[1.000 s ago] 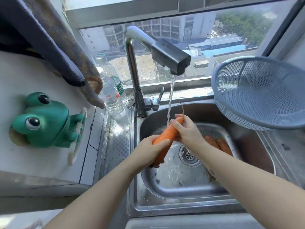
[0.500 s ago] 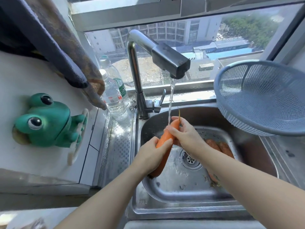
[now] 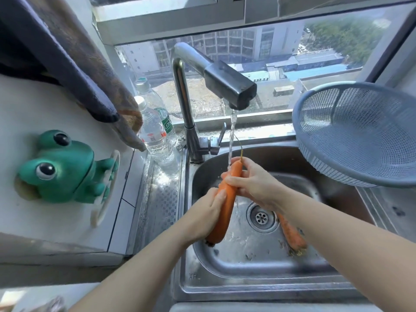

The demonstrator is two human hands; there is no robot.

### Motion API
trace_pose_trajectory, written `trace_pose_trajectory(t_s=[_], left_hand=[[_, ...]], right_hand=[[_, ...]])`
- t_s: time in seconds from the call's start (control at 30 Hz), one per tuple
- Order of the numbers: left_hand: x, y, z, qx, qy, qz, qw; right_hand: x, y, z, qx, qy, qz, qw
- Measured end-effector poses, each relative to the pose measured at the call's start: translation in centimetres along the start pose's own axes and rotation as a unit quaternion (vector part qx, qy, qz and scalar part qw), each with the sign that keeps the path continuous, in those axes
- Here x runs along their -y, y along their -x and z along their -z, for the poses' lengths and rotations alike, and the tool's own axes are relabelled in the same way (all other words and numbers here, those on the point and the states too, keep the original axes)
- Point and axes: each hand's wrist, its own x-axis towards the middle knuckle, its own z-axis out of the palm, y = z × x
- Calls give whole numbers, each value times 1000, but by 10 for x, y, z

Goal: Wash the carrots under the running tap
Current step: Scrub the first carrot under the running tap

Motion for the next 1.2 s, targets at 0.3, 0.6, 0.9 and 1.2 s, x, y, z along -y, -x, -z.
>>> trace_pose_trajectory(t_s=[0.3, 0.6, 0.9, 1.2], left_hand=[[1, -5, -3, -13, 5, 4, 1000], [-8, -6, 3, -17, 14, -16, 1000], [-18, 2, -13, -29, -70, -16, 997], [-22, -2, -16, 41, 275, 52, 959]], right_hand=[[2, 1, 0, -6, 62, 24, 998], [-1, -1, 3, 0, 37, 36, 999], [-20, -9, -9, -186, 140, 115, 966], [-15, -20, -30, -235, -125, 52, 962]])
